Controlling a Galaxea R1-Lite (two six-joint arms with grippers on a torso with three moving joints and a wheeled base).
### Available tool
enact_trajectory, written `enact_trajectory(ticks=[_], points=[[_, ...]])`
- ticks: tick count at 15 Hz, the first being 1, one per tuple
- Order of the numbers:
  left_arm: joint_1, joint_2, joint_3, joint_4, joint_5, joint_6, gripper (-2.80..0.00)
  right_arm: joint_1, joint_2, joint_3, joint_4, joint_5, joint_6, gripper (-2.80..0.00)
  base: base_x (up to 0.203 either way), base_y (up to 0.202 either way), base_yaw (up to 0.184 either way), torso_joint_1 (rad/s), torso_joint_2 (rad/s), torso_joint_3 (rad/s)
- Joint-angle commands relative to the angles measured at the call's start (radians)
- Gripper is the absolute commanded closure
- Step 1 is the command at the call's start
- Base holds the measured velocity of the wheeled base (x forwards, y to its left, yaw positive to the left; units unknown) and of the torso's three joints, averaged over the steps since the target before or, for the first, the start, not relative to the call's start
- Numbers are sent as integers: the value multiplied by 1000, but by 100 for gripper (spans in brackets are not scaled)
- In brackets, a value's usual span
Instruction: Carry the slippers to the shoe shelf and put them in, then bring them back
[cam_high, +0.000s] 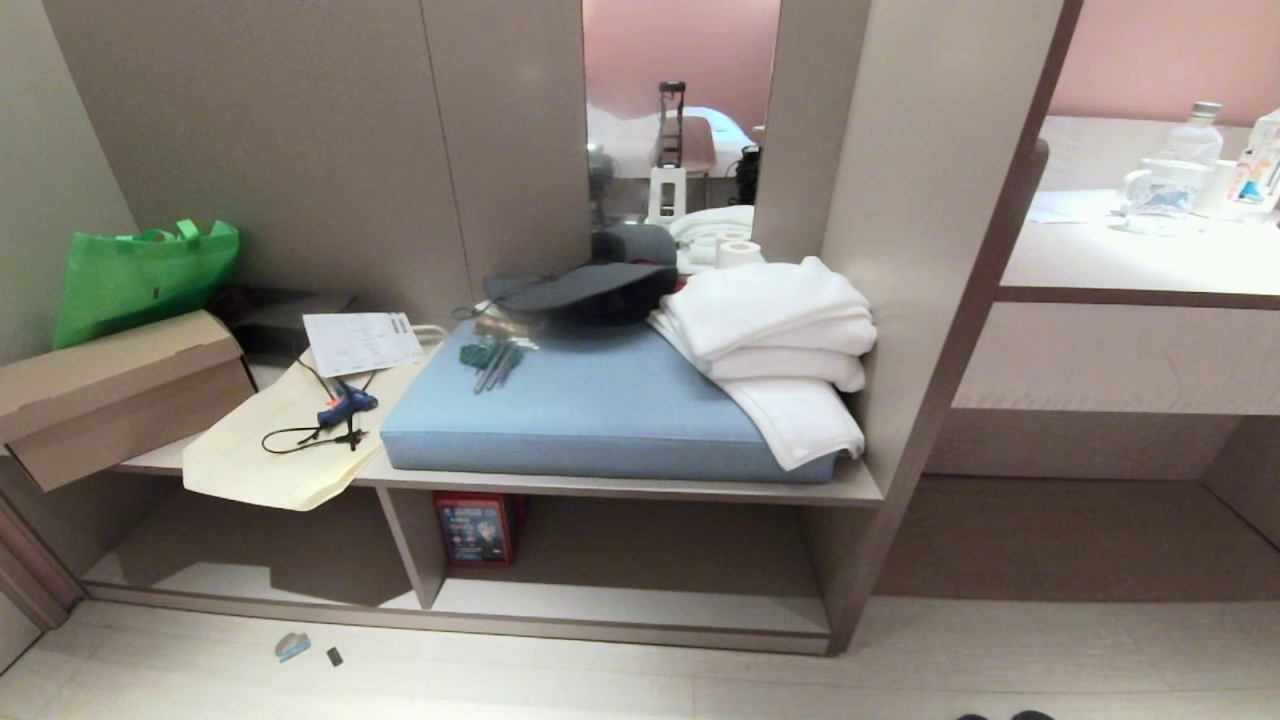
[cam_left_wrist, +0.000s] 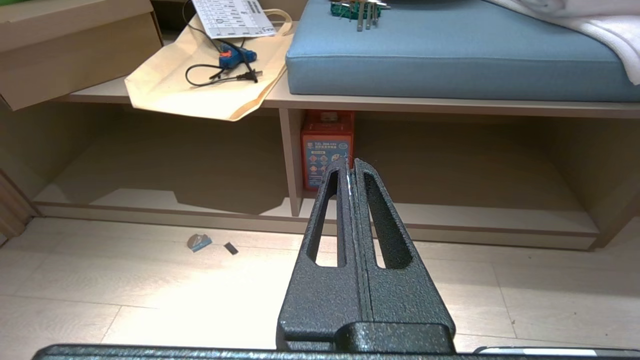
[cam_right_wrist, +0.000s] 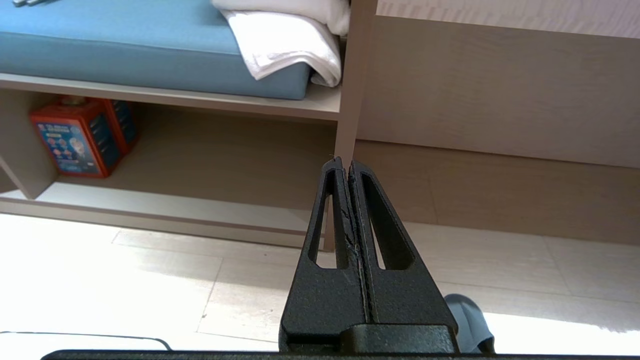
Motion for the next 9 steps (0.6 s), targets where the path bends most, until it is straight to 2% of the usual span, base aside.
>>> enact_trajectory(ticks=[1,6,9], points=[[0,0,0,0,2,0,0,0,2,1,0,0,-2,0,0,0,0,0,0,0],[0,0,0,0,2,-7,0,0,2,1,0,1,-4,0,0,0,0,0,0,0],[0,2,0,1,2,-9,0,0,2,0,0,1,-4,0,-143,0,0,2,2,4]])
